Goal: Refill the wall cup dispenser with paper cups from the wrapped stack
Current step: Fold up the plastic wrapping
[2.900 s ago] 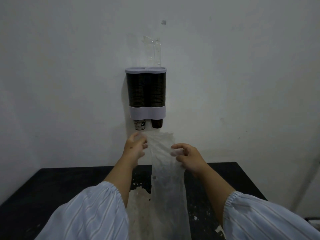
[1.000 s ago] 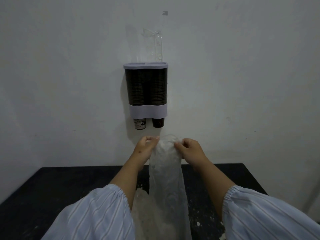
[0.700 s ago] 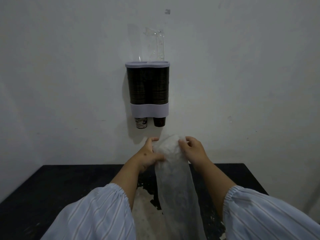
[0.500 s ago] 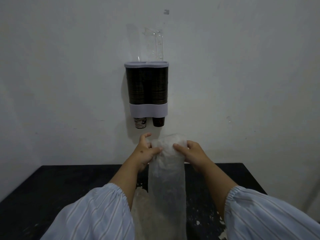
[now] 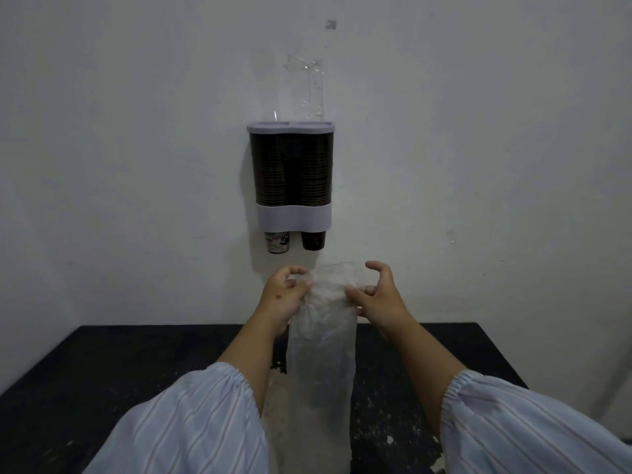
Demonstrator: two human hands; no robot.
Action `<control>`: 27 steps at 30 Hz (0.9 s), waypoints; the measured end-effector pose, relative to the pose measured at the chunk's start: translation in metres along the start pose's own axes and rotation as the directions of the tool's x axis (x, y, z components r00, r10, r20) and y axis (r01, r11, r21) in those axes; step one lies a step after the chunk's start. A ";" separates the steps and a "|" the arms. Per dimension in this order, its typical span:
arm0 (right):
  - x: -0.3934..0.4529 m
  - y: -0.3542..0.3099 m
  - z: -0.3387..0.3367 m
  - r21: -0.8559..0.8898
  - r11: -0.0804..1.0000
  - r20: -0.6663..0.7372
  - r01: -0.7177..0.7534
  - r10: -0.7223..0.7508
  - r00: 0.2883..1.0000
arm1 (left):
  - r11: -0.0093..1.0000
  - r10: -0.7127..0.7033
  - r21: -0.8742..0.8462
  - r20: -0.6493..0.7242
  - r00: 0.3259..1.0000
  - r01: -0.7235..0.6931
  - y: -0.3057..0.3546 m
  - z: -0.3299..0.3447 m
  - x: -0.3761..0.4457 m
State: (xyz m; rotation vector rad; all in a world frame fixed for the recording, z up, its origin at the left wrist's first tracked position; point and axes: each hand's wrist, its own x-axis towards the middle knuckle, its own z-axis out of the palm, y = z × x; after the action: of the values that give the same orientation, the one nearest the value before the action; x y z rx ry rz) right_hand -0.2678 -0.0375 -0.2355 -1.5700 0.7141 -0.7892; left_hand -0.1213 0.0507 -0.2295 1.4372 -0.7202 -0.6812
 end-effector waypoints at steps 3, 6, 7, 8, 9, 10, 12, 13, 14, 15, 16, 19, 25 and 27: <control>0.000 0.000 0.001 -0.054 0.998 -0.025 0.027 -0.028 0.999 | 1.000 -0.018 -0.008 0.028 0.999 0.018 -0.001 0.000 0.000; 0.001 -0.001 -0.002 -0.091 0.995 -0.044 0.042 -0.046 0.998 | 0.999 -0.018 0.033 0.091 0.996 0.015 0.000 -0.001 -0.001; 0.001 -0.001 -0.002 -0.109 0.993 -0.042 0.050 -0.054 0.998 | 0.999 -0.020 0.051 0.106 0.994 0.015 0.000 -0.002 -0.002; 0.001 -0.002 -0.002 -0.142 0.988 -0.048 0.058 -0.066 0.997 | 0.998 -0.023 0.065 0.116 0.993 0.015 0.001 -0.002 -0.002; 0.001 -0.002 -0.001 -0.181 0.982 -0.054 0.062 -0.072 0.996 | 0.997 -0.028 0.079 0.124 0.992 0.018 0.001 -0.002 -0.002; 0.001 -0.002 -0.001 -0.198 0.979 -0.058 0.056 -0.069 0.996 | 0.996 -0.033 0.089 0.135 0.990 0.021 0.002 -0.002 -0.003; -0.001 -0.002 0.000 -0.204 0.978 -0.050 0.028 -0.039 0.998 | 0.993 -0.029 0.117 0.148 0.989 0.011 0.004 -0.003 -0.003; -0.001 -0.001 -0.001 -0.221 0.975 -0.042 0.013 -0.023 0.999 | 0.991 -0.022 0.137 0.150 0.988 0.001 0.006 -0.002 -0.004; -0.001 0.000 -0.001 -0.258 0.966 -0.031 0.007 -0.016 0.999 | 0.986 -0.016 0.167 0.147 0.989 -0.009 0.006 -0.002 -0.004; -0.002 0.000 -0.002 -0.297 0.955 -0.021 0.009 -0.016 1.000 | 0.978 -0.011 0.207 0.142 0.990 -0.019 0.006 -0.002 -0.004; -0.001 0.000 -0.002 -0.331 0.944 -0.017 0.016 -0.023 1.000 | 0.968 -0.002 0.248 0.136 0.991 -0.032 0.006 -0.002 -0.004; 0.001 0.002 -0.003 -0.380 0.924 -0.038 0.045 -0.064 0.997 | 0.935 0.029 0.347 0.115 0.993 -0.067 0.004 -0.003 -0.002; 0.001 0.000 -0.006 -0.345 0.934 -0.047 0.095 -0.118 0.992 | 0.898 0.096 0.418 0.115 0.989 -0.136 0.002 -0.004 -0.002; 0.000 -0.002 -0.009 -0.315 0.944 -0.049 0.100 -0.122 0.991 | 0.908 0.101 0.399 0.080 0.992 -0.124 -0.001 -0.006 -0.001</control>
State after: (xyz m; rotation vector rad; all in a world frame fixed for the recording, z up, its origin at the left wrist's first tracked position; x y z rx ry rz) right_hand -0.2746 -0.0425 -0.2331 -1.8896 0.8365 -0.8462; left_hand -0.1172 0.0550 -0.2303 1.7409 -1.0255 -0.5010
